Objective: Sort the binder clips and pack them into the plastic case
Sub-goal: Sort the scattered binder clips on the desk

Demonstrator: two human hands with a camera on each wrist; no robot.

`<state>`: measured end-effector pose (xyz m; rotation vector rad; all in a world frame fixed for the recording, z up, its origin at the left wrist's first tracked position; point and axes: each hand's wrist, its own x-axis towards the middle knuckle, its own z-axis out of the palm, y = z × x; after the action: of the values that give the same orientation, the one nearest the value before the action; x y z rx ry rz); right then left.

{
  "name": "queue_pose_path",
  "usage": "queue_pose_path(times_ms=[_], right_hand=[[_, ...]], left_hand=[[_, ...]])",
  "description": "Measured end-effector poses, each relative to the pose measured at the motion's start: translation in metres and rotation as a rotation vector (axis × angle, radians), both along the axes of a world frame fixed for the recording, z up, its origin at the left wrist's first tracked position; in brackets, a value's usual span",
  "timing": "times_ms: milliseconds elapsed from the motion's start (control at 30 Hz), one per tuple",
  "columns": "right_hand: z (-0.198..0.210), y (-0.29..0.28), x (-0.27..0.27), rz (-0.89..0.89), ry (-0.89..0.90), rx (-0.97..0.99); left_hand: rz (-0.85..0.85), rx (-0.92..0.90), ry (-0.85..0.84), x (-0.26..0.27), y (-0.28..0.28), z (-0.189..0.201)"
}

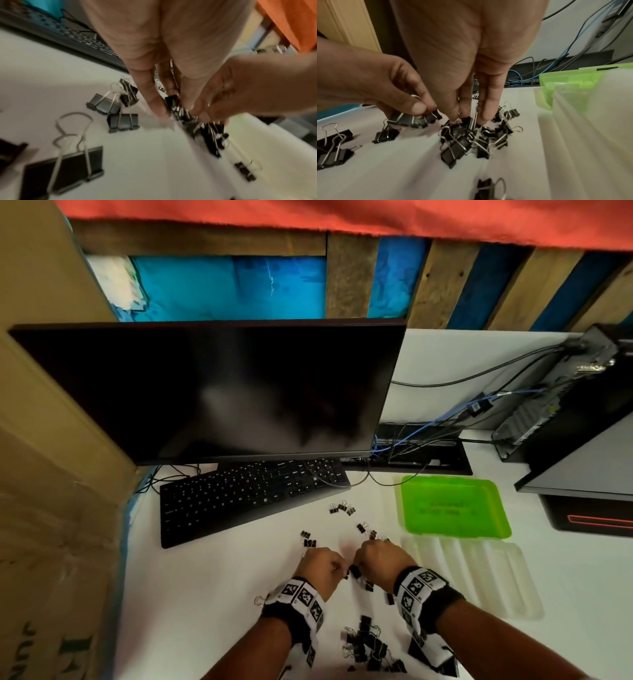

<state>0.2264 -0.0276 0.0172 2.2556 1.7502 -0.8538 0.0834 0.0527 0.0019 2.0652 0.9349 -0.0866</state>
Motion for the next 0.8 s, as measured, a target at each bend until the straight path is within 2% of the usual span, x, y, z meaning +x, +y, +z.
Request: queue_pose_path(times_ms=[233,433,600,800], right_hand=[[0.019,0.001,0.017,-0.022,0.044,0.064],[0.016,0.002,0.001,0.183,-0.032,-0.060],[0.010,0.003,-0.016,0.385,-0.203,-0.092],[0.022,0.011,-0.032,0.380,-0.170,0.055]], left_hand=[[0.200,-0.242,-0.197,-0.028,0.017,0.019],[0.305,-0.393,-0.296,-0.053,0.021,0.025],[0.376,-0.283,-0.272,-0.083,0.023,0.029],[0.312,-0.042,-0.034,-0.138,0.027,0.014]])
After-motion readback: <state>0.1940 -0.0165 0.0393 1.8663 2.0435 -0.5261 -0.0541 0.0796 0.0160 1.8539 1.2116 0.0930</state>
